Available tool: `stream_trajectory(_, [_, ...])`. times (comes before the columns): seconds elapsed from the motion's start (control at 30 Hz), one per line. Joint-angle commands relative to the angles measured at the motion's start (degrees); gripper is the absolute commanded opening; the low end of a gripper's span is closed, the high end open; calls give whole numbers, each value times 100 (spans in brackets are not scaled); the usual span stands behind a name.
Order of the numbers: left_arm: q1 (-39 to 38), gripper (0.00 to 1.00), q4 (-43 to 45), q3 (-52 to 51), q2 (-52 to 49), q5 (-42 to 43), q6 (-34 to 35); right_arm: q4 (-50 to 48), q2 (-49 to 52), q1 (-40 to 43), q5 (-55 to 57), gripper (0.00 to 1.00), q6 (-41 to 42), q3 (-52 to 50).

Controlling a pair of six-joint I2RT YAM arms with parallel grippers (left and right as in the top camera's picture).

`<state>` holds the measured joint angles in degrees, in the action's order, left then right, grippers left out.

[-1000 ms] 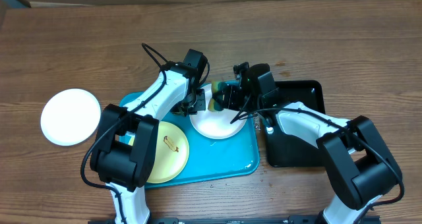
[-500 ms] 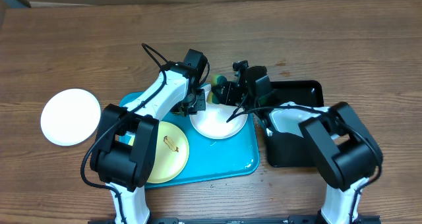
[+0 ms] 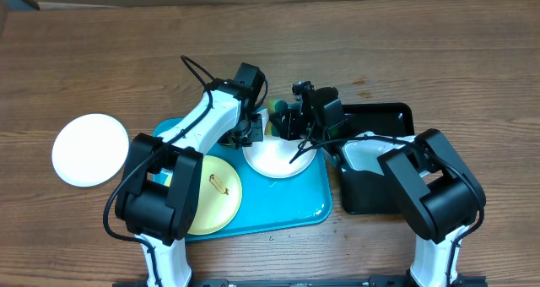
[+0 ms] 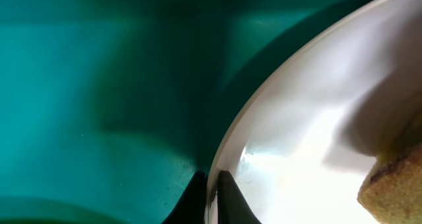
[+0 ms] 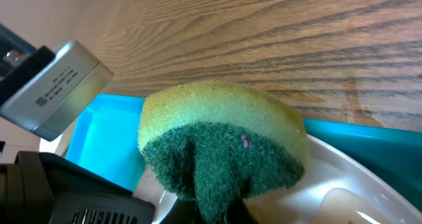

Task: Clean dirty plates on tray and stack at the side
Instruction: 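Carry the sponge with the right gripper back to the black tray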

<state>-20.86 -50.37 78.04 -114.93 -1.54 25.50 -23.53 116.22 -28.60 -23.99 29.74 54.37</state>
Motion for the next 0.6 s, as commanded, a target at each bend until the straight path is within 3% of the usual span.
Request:
stream_trajectory(0.0, [68,4,31,-107,-120,-162,133,33,-7,-31,48,4,-496,2])
stream_trajectory(0.57, [68,4,28,-107,-120,-162,131,1121,-1333,173,282,4,-1344,11])
